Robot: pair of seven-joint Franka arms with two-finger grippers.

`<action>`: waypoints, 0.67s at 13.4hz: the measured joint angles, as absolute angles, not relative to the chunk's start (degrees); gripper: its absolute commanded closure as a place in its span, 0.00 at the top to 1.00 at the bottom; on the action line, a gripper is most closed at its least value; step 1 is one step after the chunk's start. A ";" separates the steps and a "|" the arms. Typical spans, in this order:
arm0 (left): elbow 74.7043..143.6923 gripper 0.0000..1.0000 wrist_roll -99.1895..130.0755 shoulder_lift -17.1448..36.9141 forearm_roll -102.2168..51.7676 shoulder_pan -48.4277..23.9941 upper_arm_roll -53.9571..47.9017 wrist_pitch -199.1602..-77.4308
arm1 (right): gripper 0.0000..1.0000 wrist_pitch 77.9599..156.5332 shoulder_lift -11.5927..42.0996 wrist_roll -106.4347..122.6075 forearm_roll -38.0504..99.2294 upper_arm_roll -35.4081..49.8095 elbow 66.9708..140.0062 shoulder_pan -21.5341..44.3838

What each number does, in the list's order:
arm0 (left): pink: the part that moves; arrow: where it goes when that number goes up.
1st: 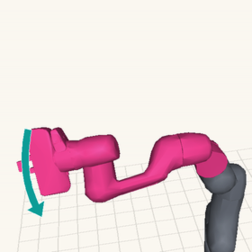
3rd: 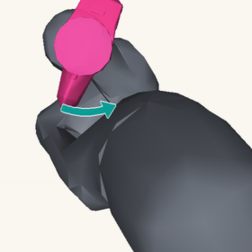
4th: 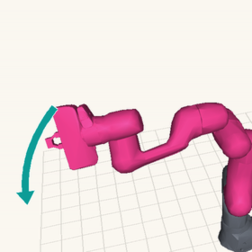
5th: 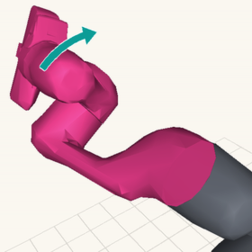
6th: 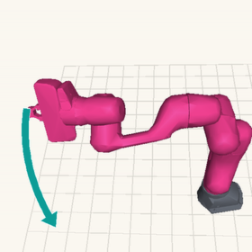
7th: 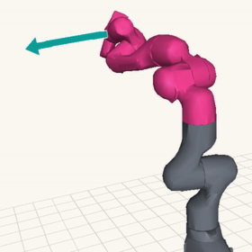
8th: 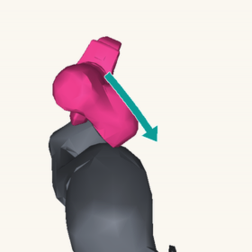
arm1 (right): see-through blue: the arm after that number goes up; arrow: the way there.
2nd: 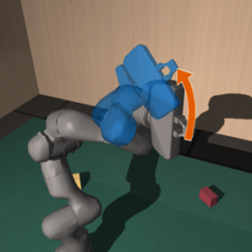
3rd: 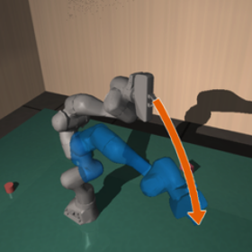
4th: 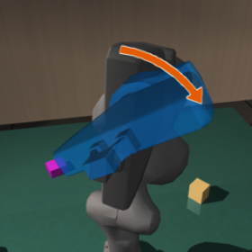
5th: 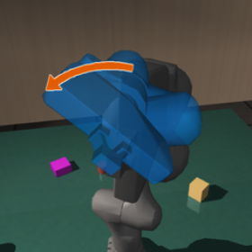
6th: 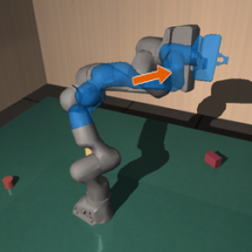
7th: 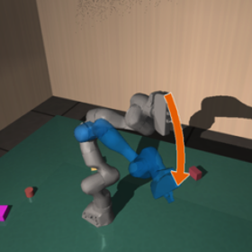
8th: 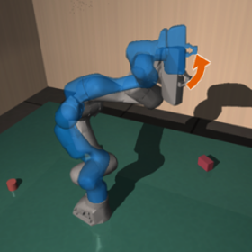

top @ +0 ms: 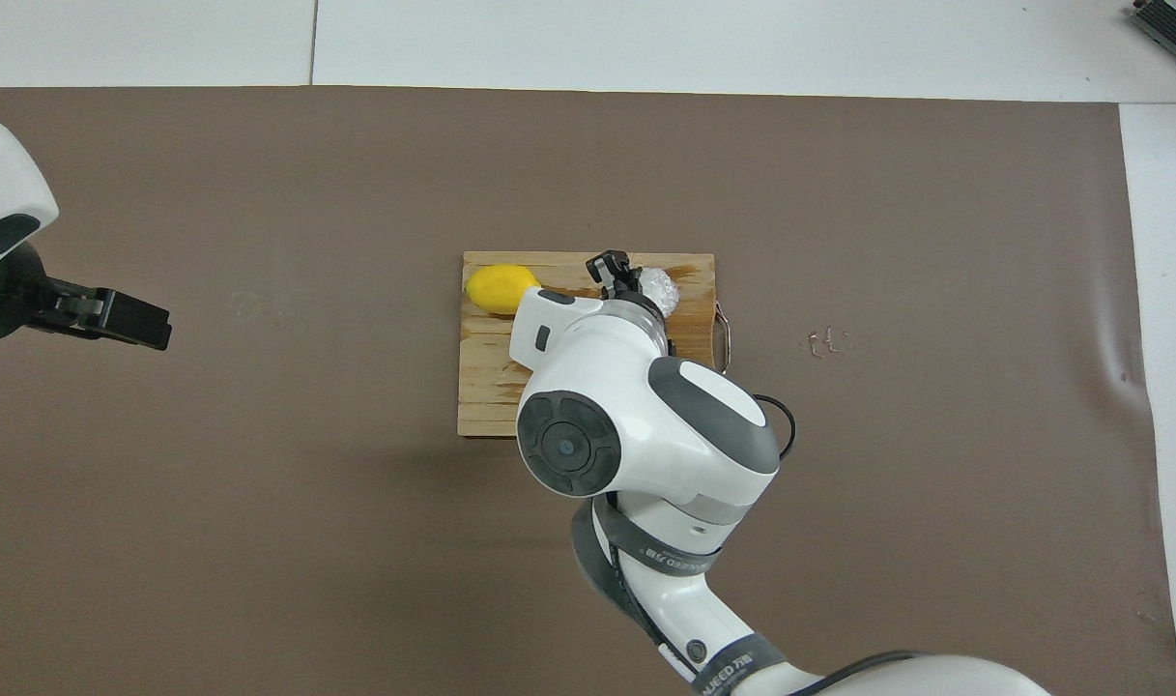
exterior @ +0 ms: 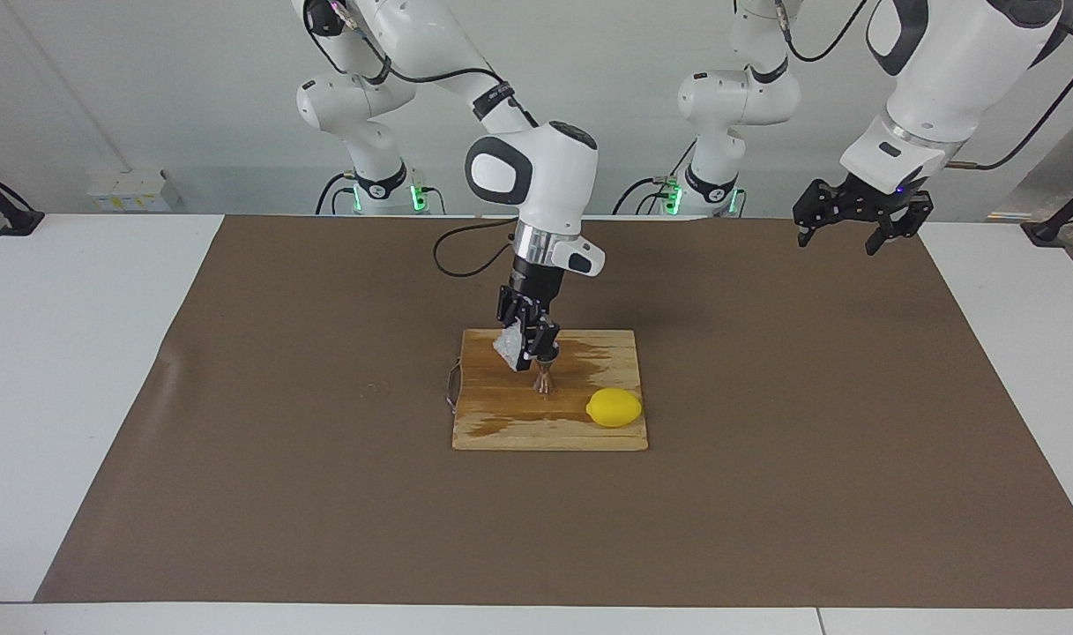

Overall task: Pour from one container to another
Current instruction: 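Tilt the white cup with the right gripper to pour into the dark cup, then carry the white cup back beside the board with the right gripper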

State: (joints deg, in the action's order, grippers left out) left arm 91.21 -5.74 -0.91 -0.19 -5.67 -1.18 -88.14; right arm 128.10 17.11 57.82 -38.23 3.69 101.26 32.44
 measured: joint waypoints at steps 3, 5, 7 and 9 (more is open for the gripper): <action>91.21 1.00 -5.74 -0.91 -0.19 -5.67 -1.18 -88.14 | 0.00 128.10 17.11 57.59 -38.23 3.69 101.26 32.44; 91.21 1.00 -5.74 -0.91 -0.19 -5.67 -1.18 -88.14 | 0.00 128.17 17.11 57.06 -38.22 3.69 101.24 32.44; 91.21 1.00 -5.74 -0.91 -0.19 -5.67 -1.18 -88.14 | 0.00 128.39 17.11 56.49 -36.56 3.67 101.22 32.25; 91.21 1.00 -5.74 -0.91 -0.19 -5.67 -1.18 -88.14 | 0.00 129.67 16.94 56.49 -31.84 3.62 100.98 31.23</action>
State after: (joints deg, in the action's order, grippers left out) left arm 91.21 -5.74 -0.91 -0.19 -5.67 -1.18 -88.14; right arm 129.67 16.94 56.49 -31.84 3.62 100.98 31.23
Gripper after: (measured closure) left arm 0.000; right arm 0.520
